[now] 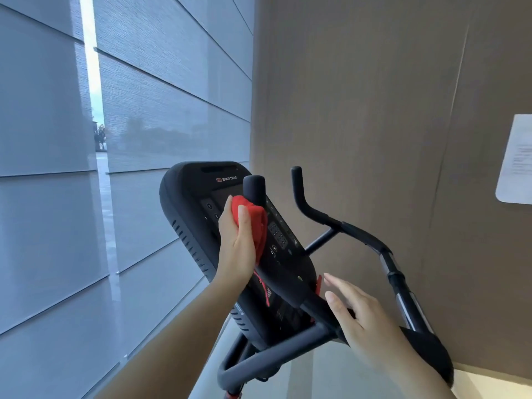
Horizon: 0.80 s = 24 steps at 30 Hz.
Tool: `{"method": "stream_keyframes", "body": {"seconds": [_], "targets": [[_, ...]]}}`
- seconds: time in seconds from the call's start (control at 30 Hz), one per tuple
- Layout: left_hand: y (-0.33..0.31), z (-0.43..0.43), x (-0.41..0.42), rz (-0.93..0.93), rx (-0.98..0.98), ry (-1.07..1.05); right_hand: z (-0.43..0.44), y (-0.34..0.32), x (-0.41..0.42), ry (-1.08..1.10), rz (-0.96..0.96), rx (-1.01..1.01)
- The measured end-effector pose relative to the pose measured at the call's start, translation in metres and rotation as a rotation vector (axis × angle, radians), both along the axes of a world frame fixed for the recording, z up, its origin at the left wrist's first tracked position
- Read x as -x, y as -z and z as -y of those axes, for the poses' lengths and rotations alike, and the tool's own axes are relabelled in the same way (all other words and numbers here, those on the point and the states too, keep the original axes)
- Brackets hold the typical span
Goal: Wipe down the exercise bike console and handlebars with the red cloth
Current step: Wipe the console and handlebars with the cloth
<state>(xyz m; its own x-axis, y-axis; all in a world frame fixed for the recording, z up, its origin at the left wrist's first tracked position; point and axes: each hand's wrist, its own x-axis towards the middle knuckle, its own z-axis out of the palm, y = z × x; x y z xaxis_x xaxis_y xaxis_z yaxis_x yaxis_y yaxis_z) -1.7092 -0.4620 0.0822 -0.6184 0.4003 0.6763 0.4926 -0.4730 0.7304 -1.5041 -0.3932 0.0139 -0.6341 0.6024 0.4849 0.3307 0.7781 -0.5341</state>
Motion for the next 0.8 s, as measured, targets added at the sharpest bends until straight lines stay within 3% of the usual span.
{"method": "stream_keyframes", "body": {"seconds": [0.13, 0.37, 0.63, 0.8], "targets": [[-0.006, -0.009, -0.001, 0.132, 0.041, -0.068, 0.001, 0.001, 0.002, 0.018, 0.027, -0.016], [0.014, -0.013, -0.009, -0.002, 0.065, -0.190, 0.002, 0.002, 0.002, 0.041, 0.050, -0.056], [-0.020, -0.020, 0.010, 0.052, 0.052, -0.164, 0.003, 0.003, 0.003, 0.085, 0.065, -0.056], [0.001, -0.016, 0.008, 0.008, 0.032, -0.141, 0.004, 0.005, 0.004, 0.099, 0.089, -0.079]]}}
